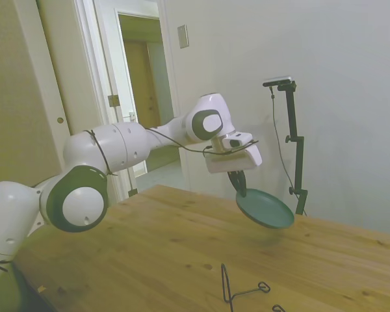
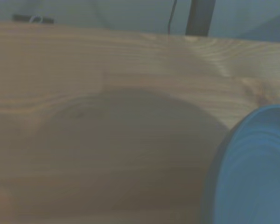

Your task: Unload the plate

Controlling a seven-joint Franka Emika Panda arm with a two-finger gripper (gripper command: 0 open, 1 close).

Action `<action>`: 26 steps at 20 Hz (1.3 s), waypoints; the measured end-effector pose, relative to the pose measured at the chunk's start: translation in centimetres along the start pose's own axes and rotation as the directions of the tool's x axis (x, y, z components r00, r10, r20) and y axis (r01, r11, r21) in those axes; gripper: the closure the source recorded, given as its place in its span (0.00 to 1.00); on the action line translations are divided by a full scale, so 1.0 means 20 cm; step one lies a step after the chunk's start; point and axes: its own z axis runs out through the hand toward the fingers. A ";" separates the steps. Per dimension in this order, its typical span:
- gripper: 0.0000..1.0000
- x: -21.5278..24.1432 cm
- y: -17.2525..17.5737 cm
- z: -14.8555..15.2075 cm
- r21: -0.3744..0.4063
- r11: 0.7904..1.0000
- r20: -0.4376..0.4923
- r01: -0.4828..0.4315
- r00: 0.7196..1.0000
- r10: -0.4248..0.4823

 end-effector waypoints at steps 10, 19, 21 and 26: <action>1.00 -0.05 -0.07 0.31 0.005 0.994 -0.004 -0.106 0.994 0.106; 0.00 -0.05 -0.05 0.36 -0.005 0.993 0.010 -0.114 0.993 0.114; 0.00 -0.04 -0.05 0.36 -0.004 0.993 0.009 -0.114 0.993 0.114; 0.00 -0.03 -0.05 0.29 0.021 0.992 0.007 -0.122 0.993 0.121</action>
